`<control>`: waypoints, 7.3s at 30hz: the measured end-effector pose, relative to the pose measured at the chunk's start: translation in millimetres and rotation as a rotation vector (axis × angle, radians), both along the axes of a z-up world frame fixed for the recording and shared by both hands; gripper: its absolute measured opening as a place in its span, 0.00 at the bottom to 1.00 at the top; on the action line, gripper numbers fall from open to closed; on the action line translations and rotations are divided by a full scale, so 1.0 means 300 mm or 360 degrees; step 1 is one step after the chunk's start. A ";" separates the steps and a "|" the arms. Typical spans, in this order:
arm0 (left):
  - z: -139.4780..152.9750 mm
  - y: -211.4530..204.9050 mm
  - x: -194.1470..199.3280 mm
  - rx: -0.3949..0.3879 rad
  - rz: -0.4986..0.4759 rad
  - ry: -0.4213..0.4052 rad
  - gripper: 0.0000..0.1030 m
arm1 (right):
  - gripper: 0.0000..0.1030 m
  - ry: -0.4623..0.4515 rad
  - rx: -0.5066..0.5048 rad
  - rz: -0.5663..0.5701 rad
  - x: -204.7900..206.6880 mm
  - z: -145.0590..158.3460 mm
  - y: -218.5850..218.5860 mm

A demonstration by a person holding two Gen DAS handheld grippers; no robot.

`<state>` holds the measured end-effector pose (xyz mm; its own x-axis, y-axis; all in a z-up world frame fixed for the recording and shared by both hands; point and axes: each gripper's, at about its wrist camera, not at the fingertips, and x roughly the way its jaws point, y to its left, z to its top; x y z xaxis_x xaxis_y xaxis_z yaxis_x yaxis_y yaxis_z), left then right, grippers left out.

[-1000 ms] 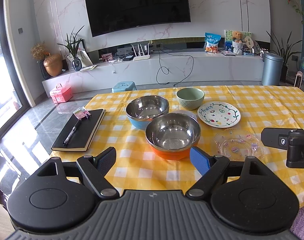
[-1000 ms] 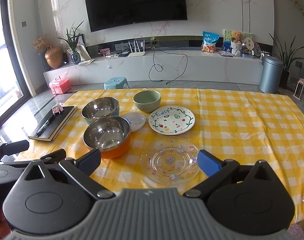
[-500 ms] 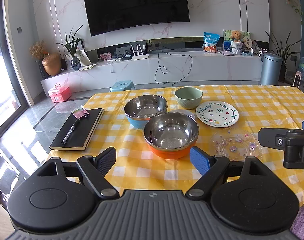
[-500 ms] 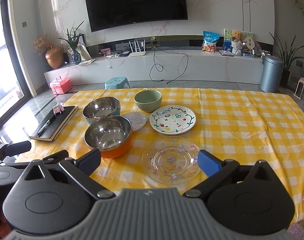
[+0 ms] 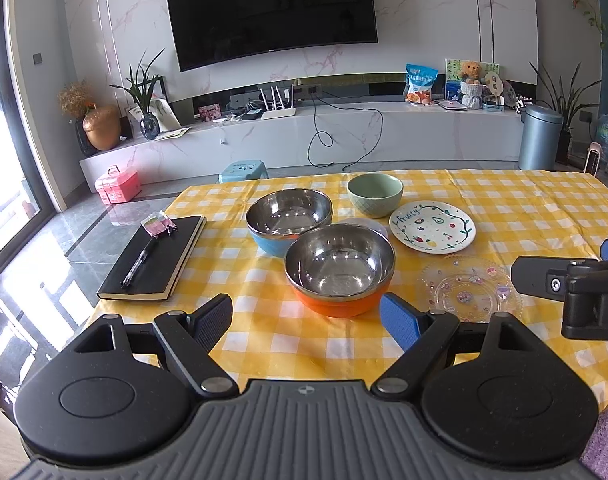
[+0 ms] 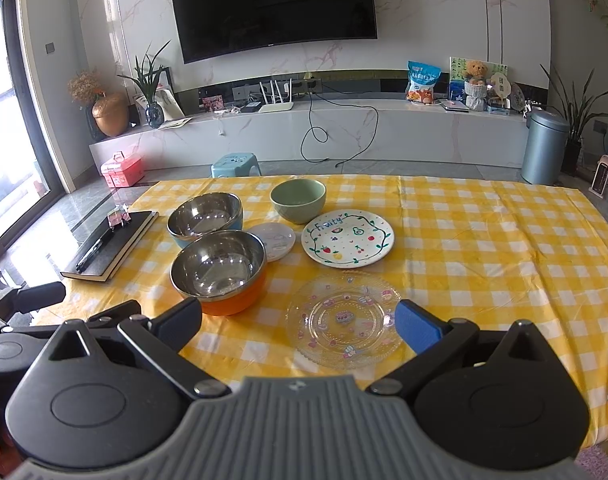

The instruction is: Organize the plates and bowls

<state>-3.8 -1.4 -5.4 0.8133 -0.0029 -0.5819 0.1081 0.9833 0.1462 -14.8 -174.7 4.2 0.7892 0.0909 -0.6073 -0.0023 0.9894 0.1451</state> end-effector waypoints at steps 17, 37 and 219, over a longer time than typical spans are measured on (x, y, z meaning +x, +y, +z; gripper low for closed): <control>0.000 0.001 0.000 -0.0003 0.0000 0.0002 0.95 | 0.98 0.0000 0.0004 0.0001 0.001 0.000 -0.003; -0.049 -0.044 0.011 -0.0078 -0.0049 -0.0018 0.94 | 0.98 -0.0108 0.0049 -0.0032 0.011 -0.010 -0.013; -0.236 0.286 0.934 -0.0558 0.0202 0.0717 0.10 | 0.10 0.0711 0.0363 -0.0036 1.103 -0.334 0.296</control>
<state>276.4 84.3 -76.2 0.4926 -0.1765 -0.8522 -0.0375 0.9740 -0.2234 316.0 -85.9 -96.0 0.4601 0.2469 -0.8529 0.1304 0.9314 0.3399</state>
